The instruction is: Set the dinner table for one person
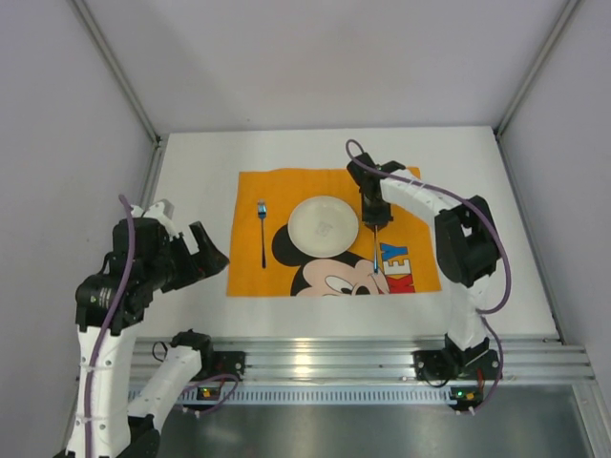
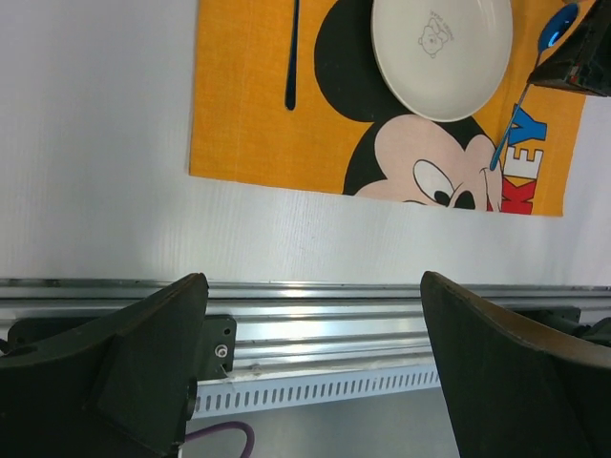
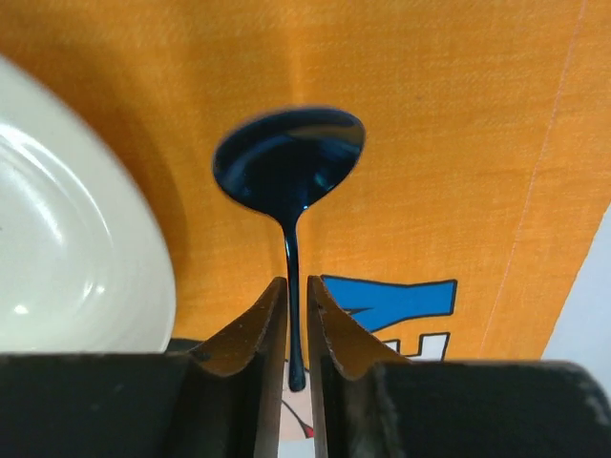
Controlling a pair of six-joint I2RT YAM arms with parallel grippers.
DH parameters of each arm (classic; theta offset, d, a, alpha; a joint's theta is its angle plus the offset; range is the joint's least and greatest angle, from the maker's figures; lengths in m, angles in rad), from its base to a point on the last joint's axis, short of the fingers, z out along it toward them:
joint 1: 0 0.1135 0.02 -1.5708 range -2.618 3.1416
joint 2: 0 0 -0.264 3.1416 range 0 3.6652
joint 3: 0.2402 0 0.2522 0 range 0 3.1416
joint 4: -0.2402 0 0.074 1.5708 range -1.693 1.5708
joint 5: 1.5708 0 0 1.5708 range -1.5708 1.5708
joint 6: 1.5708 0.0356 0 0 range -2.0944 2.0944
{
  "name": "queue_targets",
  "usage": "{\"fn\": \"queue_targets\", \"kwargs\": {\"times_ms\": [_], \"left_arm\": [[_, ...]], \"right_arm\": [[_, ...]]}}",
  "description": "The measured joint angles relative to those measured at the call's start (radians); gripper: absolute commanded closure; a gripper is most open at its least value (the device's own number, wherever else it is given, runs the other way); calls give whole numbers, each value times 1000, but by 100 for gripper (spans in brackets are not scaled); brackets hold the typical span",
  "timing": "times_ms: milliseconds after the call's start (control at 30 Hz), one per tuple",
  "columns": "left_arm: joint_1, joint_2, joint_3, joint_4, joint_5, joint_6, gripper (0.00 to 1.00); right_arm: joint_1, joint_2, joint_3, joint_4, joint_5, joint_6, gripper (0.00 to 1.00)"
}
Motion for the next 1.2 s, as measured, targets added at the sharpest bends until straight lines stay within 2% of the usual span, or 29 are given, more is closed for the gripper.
{"fn": "queue_targets", "kwargs": {"times_ms": [33,67,167,333,433,567,600,633,667,733,833,933,1033,1067,1133,1200], "left_arm": [[0,-3,21,-10,-8,-1,1],[0,-5,35,-16,-14,-2,1],[0,-10,70,-22,-29,-4,1],[0,-2,100,-37,-68,-14,1],[-1,28,155,-54,-124,-21,1],[-1,87,233,-31,-202,1,1],[-1,101,240,-9,-227,14,1],[-1,111,236,20,-249,33,1],[-1,112,209,75,-265,56,2],[-1,74,69,230,-281,127,1],[-2,-25,-279,502,-283,261,1],[-2,-95,-637,772,-300,327,1],[-2,-116,-926,1102,-308,327,7],[-2,-95,-990,1219,-313,325,5],[-2,1,-1069,1413,-336,321,1],[-2,163,-1075,1575,-373,322,1]], "right_arm": [[-8,3,2,5,1,-2,76],[-16,5,7,5,2,-2,54],[-37,5,47,3,5,-14,32],[-38,-23,95,6,6,-44,28],[-10,-106,96,-3,1,-66,27],[89,-365,87,16,-21,-95,21],[121,-460,67,39,-28,-98,8],[148,-549,42,62,-39,-98,1],[180,-672,-7,110,-55,-98,0],[210,-908,-133,201,-99,-80,0],[208,-1281,-388,377,-120,19,0],[209,-1510,-589,454,-109,92,0],[209,-1547,-661,412,-70,86,0],[209,-1543,-667,389,-56,66,0],[209,-1537,-672,348,-24,10,0],[209,-1537,-672,329,7,-43,0]]}}
